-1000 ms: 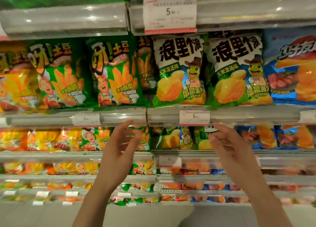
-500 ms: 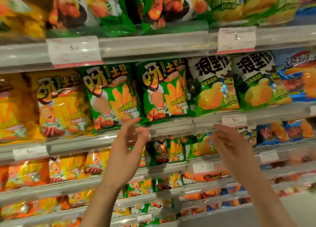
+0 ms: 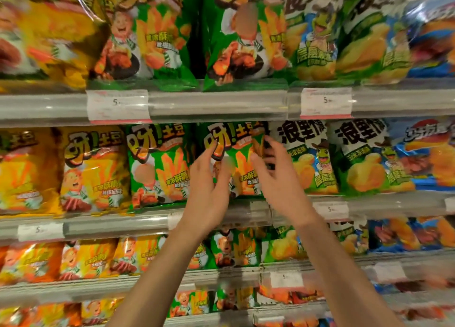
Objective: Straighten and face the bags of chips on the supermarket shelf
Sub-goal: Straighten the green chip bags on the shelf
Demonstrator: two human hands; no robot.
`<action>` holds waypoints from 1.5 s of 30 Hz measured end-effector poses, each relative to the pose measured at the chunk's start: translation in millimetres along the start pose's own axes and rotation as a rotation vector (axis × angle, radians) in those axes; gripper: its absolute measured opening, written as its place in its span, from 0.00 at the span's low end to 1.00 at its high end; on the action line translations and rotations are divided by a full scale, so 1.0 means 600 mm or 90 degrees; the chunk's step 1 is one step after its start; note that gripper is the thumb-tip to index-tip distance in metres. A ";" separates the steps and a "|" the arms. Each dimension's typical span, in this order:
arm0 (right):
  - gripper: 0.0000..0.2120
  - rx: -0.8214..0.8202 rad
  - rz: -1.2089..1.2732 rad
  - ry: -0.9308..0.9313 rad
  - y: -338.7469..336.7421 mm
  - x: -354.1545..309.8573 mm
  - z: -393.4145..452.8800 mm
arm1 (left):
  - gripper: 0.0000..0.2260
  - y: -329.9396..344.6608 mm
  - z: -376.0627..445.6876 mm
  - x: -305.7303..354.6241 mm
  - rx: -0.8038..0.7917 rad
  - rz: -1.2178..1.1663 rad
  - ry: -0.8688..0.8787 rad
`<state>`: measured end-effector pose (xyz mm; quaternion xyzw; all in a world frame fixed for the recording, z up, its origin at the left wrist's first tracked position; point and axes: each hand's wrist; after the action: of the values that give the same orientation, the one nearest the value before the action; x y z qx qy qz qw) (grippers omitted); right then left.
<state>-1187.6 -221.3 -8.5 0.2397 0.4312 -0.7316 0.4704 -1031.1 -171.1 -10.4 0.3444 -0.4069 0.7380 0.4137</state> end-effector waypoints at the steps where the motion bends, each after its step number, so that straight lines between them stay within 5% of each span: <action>1: 0.30 -0.018 -0.012 -0.016 0.007 -0.001 0.015 | 0.23 0.011 0.018 -0.006 0.008 0.013 0.000; 6: 0.32 -0.115 -0.003 -0.013 0.027 0.005 0.048 | 0.27 0.039 0.062 -0.032 0.060 0.039 -0.046; 24: 0.26 -0.056 0.045 -0.001 0.011 0.026 0.047 | 0.24 0.051 0.103 -0.047 0.077 0.115 0.024; 28: 0.26 -0.049 0.043 0.011 0.016 0.028 0.048 | 0.27 0.071 0.130 -0.071 0.063 0.033 -0.044; 32: 0.31 -0.012 0.104 0.055 0.017 0.032 0.049 | 0.41 0.051 0.112 -0.044 0.046 -0.072 -0.174; 35: 0.28 -0.035 0.110 0.098 0.012 0.026 0.056 | 0.36 0.046 0.110 -0.029 0.008 -0.079 -0.221; 42: 0.35 -0.087 0.091 0.142 0.025 0.024 0.064 | 0.36 0.049 0.107 -0.034 0.008 -0.056 -0.192; 45: 0.30 -0.076 0.085 0.119 0.020 0.022 0.061 | 0.42 0.054 0.105 -0.040 0.035 -0.024 -0.175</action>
<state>-1180.7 -261.4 -4.8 0.3065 0.4992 -0.6464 0.4889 -1038.8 -245.4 -13.4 0.4607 -0.4331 0.6869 0.3585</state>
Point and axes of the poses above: each hand's wrist, its own z-axis towards the middle knuckle, its own y-axis out of the palm, x = y × z, and after that the axes turned 2 degrees about -y, right-handed
